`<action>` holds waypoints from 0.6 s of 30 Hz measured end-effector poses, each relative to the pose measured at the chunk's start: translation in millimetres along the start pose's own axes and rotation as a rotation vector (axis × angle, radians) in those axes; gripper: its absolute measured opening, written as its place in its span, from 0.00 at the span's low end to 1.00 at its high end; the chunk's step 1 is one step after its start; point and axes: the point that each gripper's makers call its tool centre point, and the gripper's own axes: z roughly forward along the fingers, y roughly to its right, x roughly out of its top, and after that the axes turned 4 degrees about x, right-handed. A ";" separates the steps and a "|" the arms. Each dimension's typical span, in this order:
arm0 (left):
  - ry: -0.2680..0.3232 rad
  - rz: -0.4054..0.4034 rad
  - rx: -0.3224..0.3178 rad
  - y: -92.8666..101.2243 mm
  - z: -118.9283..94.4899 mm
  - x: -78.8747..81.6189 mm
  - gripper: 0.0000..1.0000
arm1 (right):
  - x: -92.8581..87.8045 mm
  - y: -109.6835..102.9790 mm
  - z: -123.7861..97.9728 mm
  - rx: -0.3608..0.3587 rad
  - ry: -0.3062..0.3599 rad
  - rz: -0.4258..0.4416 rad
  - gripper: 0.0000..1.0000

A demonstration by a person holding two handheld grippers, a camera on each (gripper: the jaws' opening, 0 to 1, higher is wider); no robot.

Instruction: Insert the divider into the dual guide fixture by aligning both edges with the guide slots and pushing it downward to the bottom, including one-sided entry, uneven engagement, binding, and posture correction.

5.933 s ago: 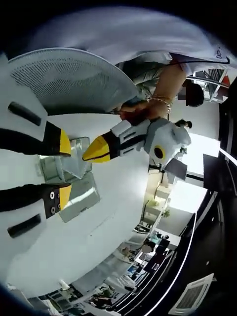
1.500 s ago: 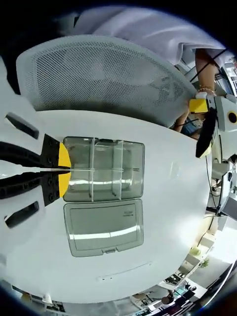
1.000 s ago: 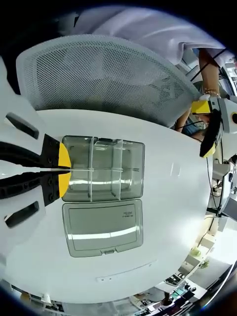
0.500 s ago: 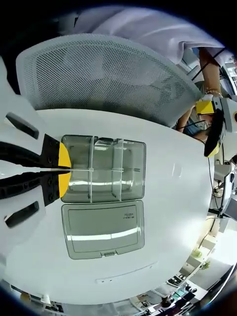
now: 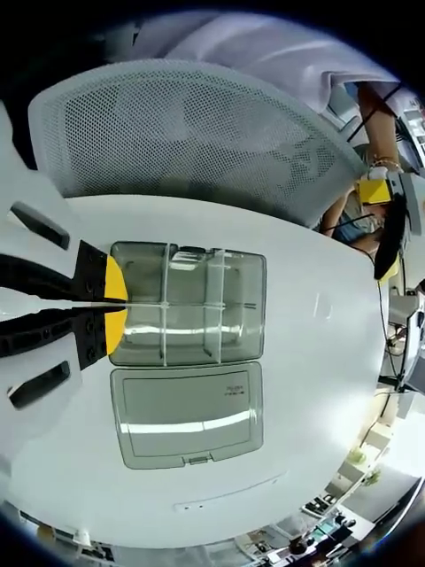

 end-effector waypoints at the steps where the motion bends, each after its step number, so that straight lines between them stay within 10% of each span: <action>1: 0.001 0.001 0.001 0.0 0.0 0.2 0.37 | -0.2 -0.2 0.4 0.002 -0.002 0.002 0.00; 18: 0.001 0.000 0.008 -1.4 -2.6 0.2 0.37 | -1.7 -0.4 6.2 0.017 -0.024 0.013 0.00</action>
